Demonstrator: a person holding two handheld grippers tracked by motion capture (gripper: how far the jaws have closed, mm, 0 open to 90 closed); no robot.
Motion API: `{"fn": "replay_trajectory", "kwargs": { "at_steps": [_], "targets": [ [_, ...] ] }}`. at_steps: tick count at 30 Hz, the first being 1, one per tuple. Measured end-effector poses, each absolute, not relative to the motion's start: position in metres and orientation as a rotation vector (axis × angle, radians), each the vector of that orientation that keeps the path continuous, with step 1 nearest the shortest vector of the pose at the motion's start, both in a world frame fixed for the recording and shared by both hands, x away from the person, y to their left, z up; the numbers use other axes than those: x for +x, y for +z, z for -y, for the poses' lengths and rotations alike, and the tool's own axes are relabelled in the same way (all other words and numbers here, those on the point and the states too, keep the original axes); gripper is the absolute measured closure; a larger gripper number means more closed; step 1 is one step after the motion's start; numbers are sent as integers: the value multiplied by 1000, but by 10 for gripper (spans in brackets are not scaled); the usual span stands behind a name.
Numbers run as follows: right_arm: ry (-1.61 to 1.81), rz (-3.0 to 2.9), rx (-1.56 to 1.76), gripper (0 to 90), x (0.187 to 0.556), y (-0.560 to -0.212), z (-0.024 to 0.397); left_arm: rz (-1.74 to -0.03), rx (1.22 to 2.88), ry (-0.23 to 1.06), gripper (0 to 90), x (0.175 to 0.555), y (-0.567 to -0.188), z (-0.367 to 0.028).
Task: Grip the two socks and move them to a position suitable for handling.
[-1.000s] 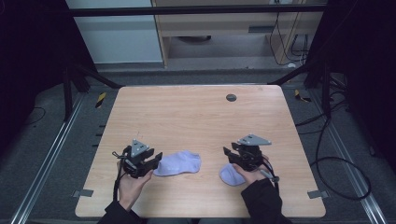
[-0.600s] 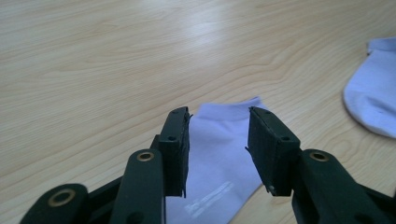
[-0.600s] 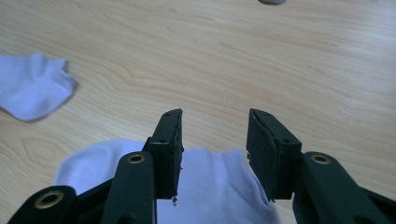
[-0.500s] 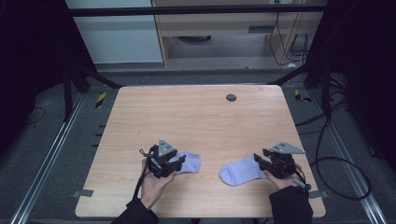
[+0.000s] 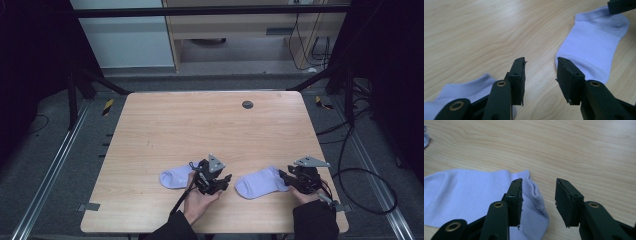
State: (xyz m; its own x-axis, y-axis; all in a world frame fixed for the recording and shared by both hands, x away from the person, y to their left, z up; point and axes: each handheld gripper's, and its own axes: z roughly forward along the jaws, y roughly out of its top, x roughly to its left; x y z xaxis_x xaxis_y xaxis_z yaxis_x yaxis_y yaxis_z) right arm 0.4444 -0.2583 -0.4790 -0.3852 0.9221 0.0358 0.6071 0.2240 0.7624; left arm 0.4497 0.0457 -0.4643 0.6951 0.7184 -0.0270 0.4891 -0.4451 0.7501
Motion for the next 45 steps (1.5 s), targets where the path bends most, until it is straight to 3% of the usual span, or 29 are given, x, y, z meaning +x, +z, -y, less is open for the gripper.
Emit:
{"fn": "replay_trajectory", "kwargs": {
  "at_steps": [7, 22, 29, 45],
  "targets": [
    [958, -2106, 1416, 644, 448, -486, 259, -894, 2191, 327, 586, 448, -481, -20],
    [920, -2169, 1448, 848, 449, -490, 258, -907, 2231, 336, 766, 445, -496, -3],
    [950, -2161, 1455, 861, 448, -487, 258, -941, 2211, 323, 880, 446, -495, -3],
    [1122, -2138, 1327, 861, 421, -451, 224, -887, 2174, 348, 887, 432, -454, -60]
  ]
}}
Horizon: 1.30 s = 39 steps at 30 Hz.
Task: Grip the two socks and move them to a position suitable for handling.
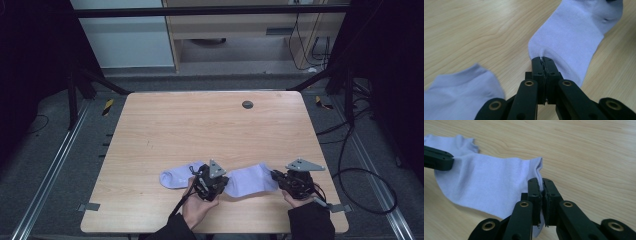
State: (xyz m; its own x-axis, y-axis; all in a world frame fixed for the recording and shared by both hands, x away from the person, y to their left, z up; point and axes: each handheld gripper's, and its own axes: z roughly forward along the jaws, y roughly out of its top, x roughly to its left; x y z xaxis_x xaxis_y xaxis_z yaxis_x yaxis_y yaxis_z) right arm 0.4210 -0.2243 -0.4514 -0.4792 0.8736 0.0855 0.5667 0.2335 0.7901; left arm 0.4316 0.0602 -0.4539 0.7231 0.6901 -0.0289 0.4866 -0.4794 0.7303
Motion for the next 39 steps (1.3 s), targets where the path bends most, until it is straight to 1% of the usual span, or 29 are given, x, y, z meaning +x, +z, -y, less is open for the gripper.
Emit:
{"fn": "replay_trajectory", "kwargs": {
  "at_steps": [9, 15, 20, 26, 36, 39],
  "targets": [
    [1165, -2193, 1272, 861, 411, -448, 183, -923, 2170, 383, 887, 423, -448, -106],
    [1169, -2269, 1200, 861, 405, -454, 149, -958, 2196, 391, 887, 414, -455, -135],
    [1169, -2311, 1170, 861, 401, -459, 133, -971, 2205, 384, 887, 410, -462, -148],
    [1131, -2350, 1181, 860, 401, -469, 124, -1000, 2231, 344, 886, 415, -474, -152],
    [1076, -2370, 1233, 849, 404, -484, 128, -1019, 2238, 340, 877, 420, -485, -151],
    [1057, -2375, 1238, 828, 405, -486, 129, -1022, 2233, 343, 861, 420, -486, -151]
  ]
}}
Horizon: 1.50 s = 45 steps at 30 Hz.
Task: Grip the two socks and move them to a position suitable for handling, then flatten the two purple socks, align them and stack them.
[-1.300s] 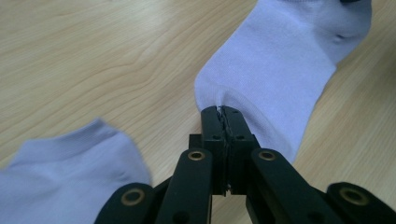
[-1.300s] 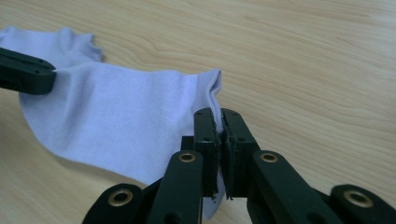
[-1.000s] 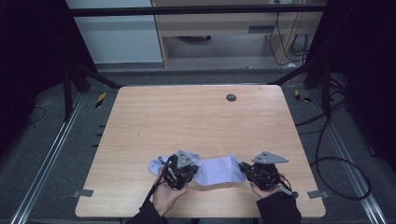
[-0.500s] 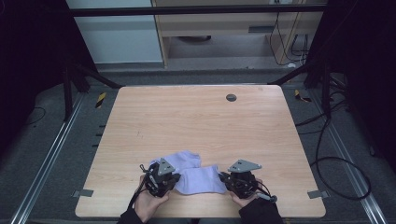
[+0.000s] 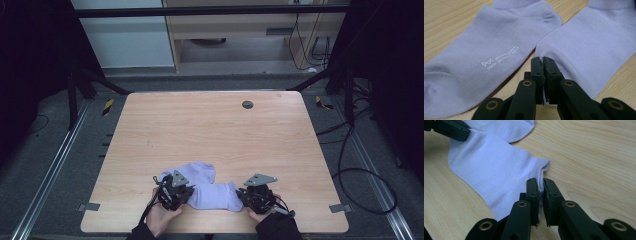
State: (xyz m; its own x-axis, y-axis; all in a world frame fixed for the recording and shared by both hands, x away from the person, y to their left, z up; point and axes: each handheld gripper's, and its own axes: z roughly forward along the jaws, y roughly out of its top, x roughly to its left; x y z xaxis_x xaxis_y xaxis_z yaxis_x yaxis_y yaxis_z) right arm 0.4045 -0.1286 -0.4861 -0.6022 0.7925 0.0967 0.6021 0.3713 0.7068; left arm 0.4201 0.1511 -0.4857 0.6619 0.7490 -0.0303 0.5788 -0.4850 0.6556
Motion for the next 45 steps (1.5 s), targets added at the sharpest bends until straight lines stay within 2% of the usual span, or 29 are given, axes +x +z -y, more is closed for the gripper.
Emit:
{"fn": "replay_trajectory", "kwargs": {
  "at_steps": [10, 16, 23, 28, 35, 45],
  "targets": [
    [1082, -2327, 1230, 706, 406, -483, 133, -1022, 2175, 368, 746, 415, -473, -161],
    [1176, -2233, 1219, 585, 411, -474, 136, -1050, 2098, 445, 641, 419, -459, -181],
    [1233, -2178, 1219, 508, 426, -464, 135, -1145, 2035, 535, 530, 438, -457, -213],
    [1257, -2153, 1222, 471, 439, -458, 130, -1195, 2014, 598, 490, 447, -458, -231],
    [1247, -2170, 1231, 430, 466, -454, 106, -1256, 1996, 606, 469, 458, -463, -248],
    [1192, -2269, 1219, 445, 489, -469, 65, -1249, 2041, 568, 475, 463, -473, -244]
  ]
}}
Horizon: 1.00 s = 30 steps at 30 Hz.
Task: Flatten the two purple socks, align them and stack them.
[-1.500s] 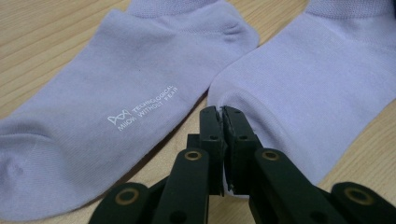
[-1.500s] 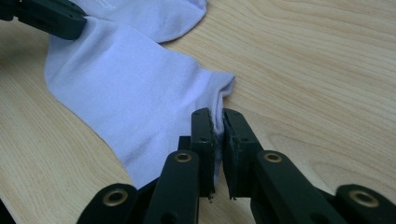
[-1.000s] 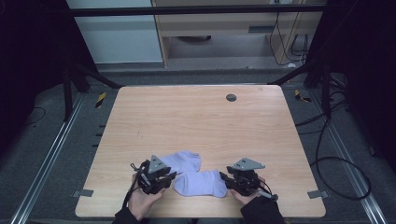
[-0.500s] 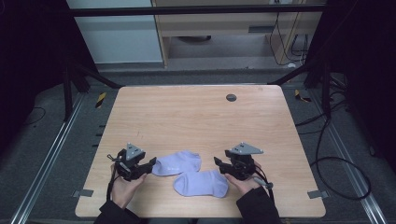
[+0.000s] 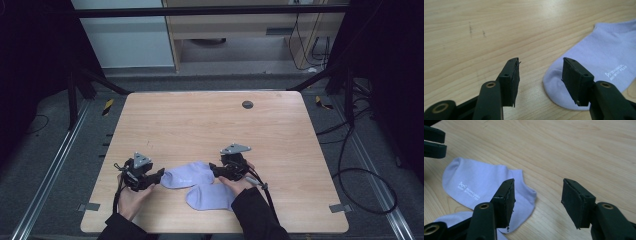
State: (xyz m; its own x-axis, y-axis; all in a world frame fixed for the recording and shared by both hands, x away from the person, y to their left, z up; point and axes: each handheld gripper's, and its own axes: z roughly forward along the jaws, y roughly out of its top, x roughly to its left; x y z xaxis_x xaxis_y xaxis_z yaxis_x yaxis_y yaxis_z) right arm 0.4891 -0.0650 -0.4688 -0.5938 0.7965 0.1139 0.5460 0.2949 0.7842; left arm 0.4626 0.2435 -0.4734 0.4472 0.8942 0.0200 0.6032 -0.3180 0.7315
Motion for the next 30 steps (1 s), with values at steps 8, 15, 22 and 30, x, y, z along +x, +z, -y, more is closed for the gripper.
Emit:
{"fn": "replay_trajectory", "kwargs": {
  "at_steps": [8, 15, 22, 30],
  "targets": [
    [1097, -2334, 1202, 492, 497, -486, 43, -1258, 2100, 520, 559, 466, -484, -237],
    [1033, -2372, 1194, 568, 500, -499, 33, -1272, 2142, 522, 641, 467, -490, -232],
    [1006, -2359, 1183, 755, 496, -498, 32, -1280, 2136, 516, 730, 466, -490, -228],
    [1063, -2345, 1220, 851, 494, -496, 32, -1291, 2120, 484, 865, 466, -490, -225]
  ]
}}
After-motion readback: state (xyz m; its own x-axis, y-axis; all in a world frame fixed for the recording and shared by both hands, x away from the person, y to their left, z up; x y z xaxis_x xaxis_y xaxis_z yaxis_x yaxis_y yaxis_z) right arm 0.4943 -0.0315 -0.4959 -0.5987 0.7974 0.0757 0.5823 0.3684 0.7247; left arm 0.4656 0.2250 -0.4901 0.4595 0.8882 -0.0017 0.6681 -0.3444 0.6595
